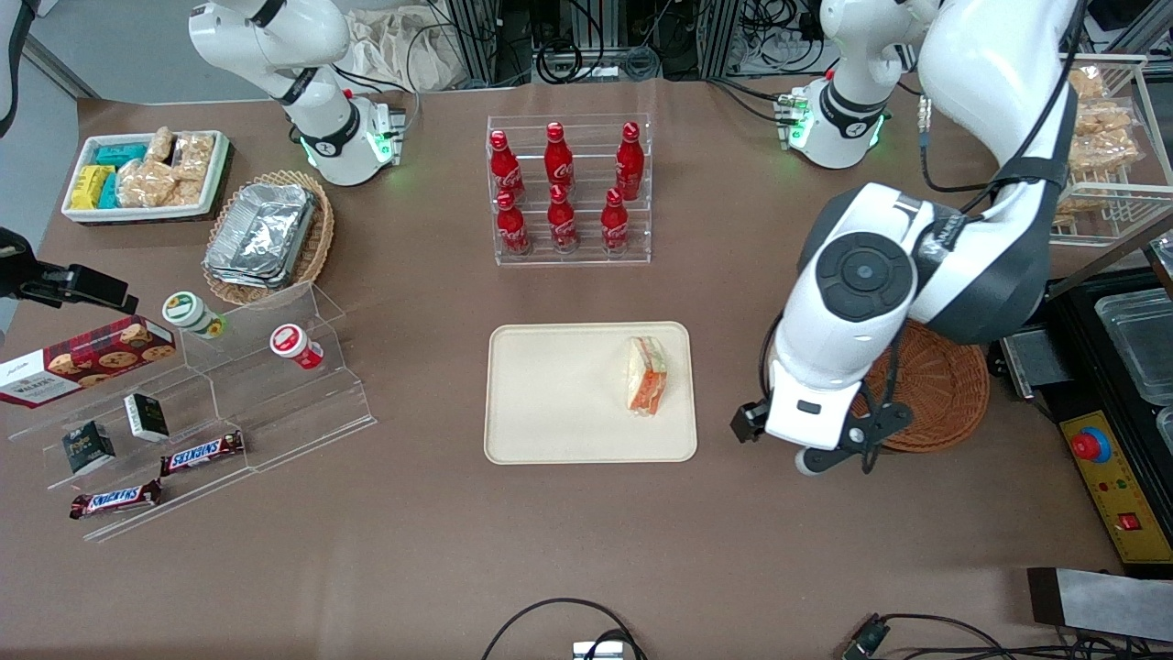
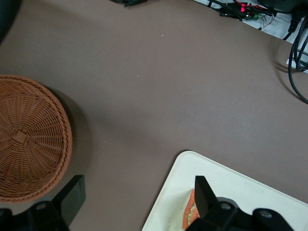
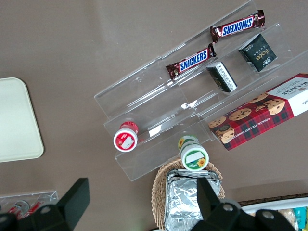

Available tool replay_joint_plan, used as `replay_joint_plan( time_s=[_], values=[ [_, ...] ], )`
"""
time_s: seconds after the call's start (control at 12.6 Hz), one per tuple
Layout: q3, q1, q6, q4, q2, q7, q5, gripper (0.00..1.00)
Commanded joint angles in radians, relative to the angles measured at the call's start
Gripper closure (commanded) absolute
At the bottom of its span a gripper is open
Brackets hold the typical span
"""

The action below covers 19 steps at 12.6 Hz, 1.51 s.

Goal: Place sandwich from basket to tray

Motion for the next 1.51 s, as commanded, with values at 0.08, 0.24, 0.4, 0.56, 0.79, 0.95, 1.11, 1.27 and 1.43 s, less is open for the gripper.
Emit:
replay_joint_plan(
  time_s=[0.08,0.24,0.4,0.56,0.79,0.95,1.11,1.27,1.43],
  values=[
    [0.109,0.009,-0.087,-0.020,-0.108,0.183,-0.133,0.00],
    [0.204,0.006,-0.084,-0.098,-0.193,0.319,-0.219,0.00],
    [0.283,-0.002,-0.087,-0.139,-0.253,0.421,-0.255,0.00],
    [0.308,0.007,-0.087,-0.216,-0.337,0.497,-0.260,0.00],
    [0.390,0.000,-0.090,-0.323,-0.450,0.631,-0.304,0.00],
    [0.427,0.001,-0.125,-0.363,-0.526,0.743,-0.341,0.00],
    [0.453,-0.002,-0.158,-0.400,-0.584,0.786,-0.358,0.00],
    [0.478,-0.002,-0.159,-0.466,-0.651,0.821,-0.402,0.00],
    [0.498,-0.002,-0.159,-0.516,-0.699,0.831,-0.404,0.00]
  ],
)
